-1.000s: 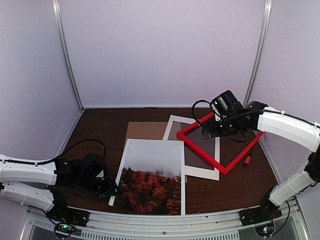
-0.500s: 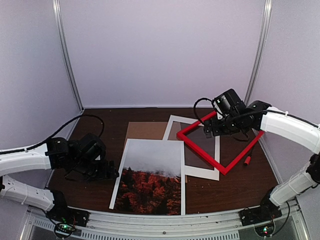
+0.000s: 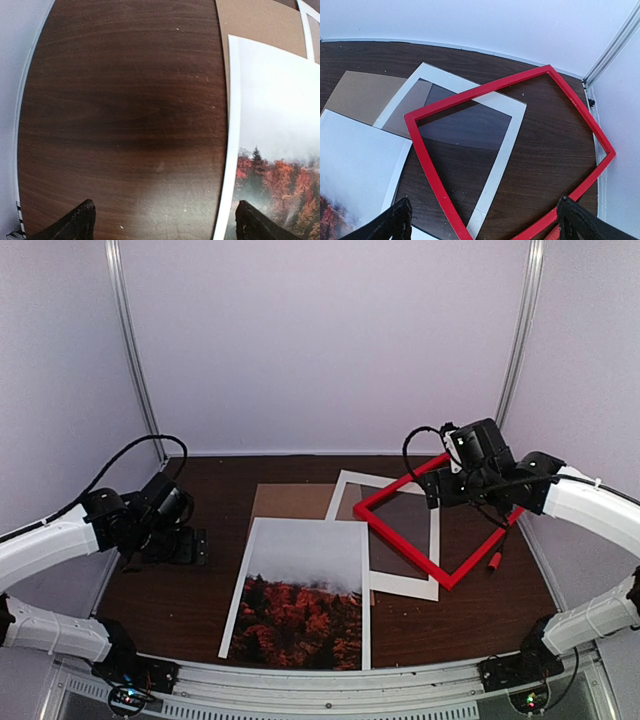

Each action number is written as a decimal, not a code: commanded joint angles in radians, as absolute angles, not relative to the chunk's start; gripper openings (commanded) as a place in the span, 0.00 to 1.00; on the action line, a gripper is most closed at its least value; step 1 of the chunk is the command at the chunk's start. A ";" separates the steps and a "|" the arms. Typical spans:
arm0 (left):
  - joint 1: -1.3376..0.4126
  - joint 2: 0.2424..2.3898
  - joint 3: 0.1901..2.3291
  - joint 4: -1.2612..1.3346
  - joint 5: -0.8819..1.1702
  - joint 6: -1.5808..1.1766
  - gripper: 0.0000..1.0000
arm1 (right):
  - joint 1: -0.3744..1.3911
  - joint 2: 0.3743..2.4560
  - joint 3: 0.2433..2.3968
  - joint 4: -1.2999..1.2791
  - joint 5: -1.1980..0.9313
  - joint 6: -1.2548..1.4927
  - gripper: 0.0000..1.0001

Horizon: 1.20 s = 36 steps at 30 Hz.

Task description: Take the photo out of the frame

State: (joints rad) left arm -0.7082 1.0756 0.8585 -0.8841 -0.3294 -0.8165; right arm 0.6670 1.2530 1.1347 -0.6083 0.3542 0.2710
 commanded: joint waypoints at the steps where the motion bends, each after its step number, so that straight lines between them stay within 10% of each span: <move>1: -0.635 1.103 0.889 -0.806 -0.441 -0.656 0.98 | 0.662 1.205 1.070 -0.490 0.459 0.136 1.00; 23: -0.379 1.158 0.658 -0.185 -0.864 -0.301 0.98 | 0.378 1.152 0.885 -0.237 0.514 0.053 1.00; 36: -0.220 1.305 0.479 0.367 -0.581 -0.071 0.96 | 0.201 1.189 0.547 0.297 0.332 -0.066 1.00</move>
State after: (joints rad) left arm -0.2527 1.2549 0.5087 0.1238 -0.6754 -0.1467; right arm 0.2218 1.1843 0.6369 0.0345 0.3855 0.0021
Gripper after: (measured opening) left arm 0.959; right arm 0.995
